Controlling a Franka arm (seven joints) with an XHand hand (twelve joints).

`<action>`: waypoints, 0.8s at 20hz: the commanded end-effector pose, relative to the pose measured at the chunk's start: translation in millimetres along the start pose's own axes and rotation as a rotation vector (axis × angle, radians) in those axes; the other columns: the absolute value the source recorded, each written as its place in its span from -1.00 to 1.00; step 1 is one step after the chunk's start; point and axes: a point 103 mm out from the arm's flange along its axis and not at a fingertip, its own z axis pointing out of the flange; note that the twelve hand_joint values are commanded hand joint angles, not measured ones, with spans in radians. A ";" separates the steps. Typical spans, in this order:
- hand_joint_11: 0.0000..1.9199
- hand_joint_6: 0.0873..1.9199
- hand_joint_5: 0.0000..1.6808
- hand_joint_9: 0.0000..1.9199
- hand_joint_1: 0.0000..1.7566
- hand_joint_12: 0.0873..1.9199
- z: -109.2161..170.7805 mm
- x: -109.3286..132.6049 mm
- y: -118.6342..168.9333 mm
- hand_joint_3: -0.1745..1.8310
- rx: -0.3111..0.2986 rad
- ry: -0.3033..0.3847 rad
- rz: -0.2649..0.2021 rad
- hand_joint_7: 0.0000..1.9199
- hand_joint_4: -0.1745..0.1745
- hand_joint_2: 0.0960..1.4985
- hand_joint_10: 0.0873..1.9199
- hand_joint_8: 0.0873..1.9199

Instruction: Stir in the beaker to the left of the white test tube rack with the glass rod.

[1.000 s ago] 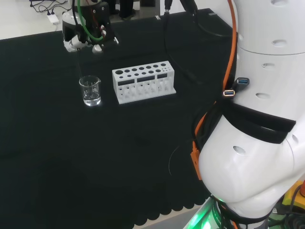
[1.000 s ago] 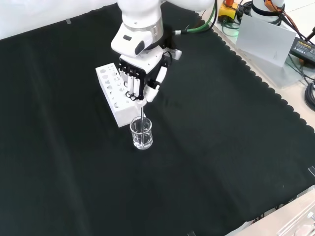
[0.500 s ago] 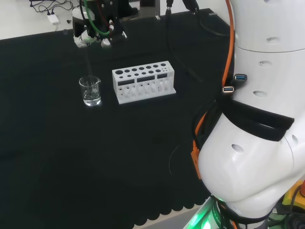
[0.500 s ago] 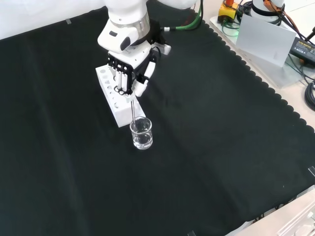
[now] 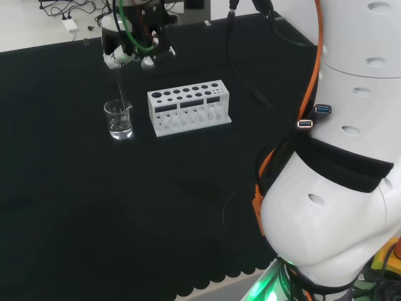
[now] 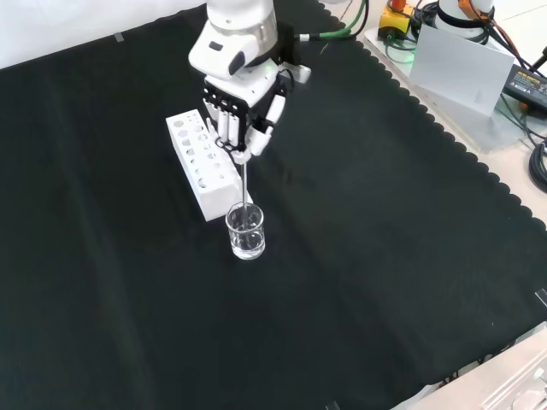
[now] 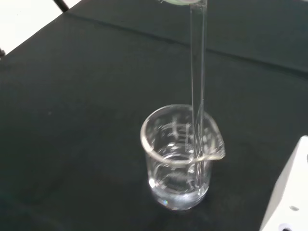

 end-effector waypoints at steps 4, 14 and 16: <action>0.71 -0.83 0.50 0.70 0.49 -0.42 3.0 45.3 33.4 -0.97 0.021 -0.004 -0.033 0.28 -1.00 0.41 -0.25 -0.10; 0.71 -0.83 0.50 0.70 0.49 -0.43 -7.3 52.4 47.4 -0.97 0.006 -0.012 -0.056 0.28 -1.00 0.42 -0.26 -0.11; 0.71 -0.83 0.50 0.70 0.49 -0.43 -6.7 46.3 48.6 -0.97 0.015 -0.011 -0.048 0.28 -1.00 0.42 -0.26 -0.11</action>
